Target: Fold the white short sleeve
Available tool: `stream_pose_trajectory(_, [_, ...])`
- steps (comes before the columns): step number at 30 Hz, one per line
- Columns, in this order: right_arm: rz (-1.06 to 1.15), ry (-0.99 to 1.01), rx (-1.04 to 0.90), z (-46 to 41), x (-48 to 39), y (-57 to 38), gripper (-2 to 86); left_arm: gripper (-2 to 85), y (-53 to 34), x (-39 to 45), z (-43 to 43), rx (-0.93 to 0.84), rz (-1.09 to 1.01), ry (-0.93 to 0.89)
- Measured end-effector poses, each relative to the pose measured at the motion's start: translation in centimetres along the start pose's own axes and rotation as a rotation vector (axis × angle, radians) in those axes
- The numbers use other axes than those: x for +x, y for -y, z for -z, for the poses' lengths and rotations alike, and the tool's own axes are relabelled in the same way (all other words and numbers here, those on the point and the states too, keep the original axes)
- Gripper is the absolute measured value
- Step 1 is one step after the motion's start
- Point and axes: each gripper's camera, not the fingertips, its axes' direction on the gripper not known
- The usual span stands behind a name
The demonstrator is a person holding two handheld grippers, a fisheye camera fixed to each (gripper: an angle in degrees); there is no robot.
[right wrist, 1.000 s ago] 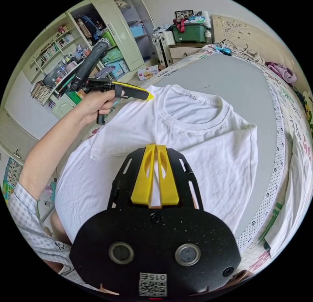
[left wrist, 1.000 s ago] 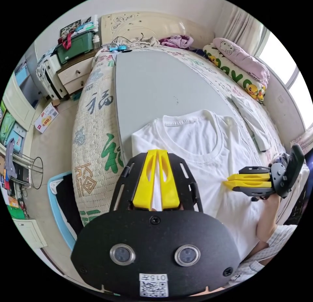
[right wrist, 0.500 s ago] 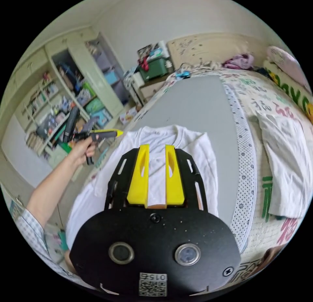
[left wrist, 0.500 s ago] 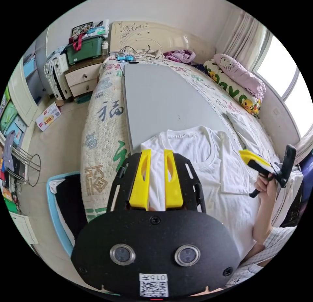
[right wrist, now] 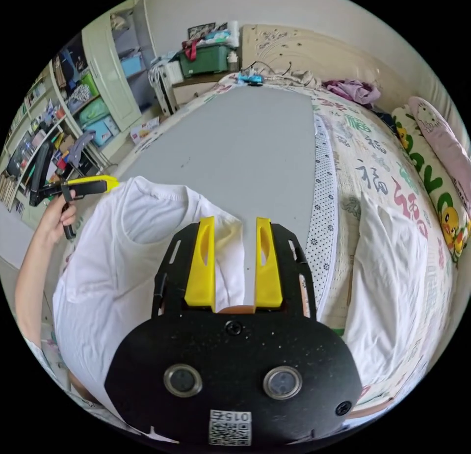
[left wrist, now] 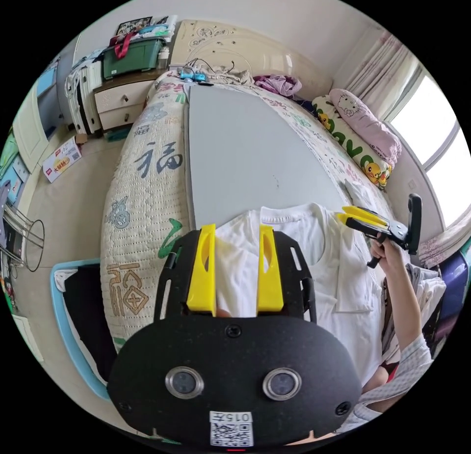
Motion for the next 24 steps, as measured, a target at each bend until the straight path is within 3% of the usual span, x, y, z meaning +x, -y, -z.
stream_pose_trajectory(7, [0.113,0.022,-0.023,0.3,-1.1,-1.8,2.2,2.5,-1.0,1.7,0.3,-0.042,-0.069,0.093])
stream_pose_trajectory(11, [0.111,-0.015,0.068,2.7,-1.9,-3.1,0.4,1.1,-1.6,3.2,2.2,-0.024,-0.094,0.105])
stream_pose_trajectory(17, [0.066,0.038,0.267,11.3,-3.2,-7.6,-0.2,0.5,-5.3,6.3,12.2,0.172,-0.142,0.068])
stream_pose_trajectory(24, [0.110,0.191,0.361,24.6,-7.3,-22.9,-0.4,0.5,-22.2,12.3,29.4,0.343,-0.315,-0.127])
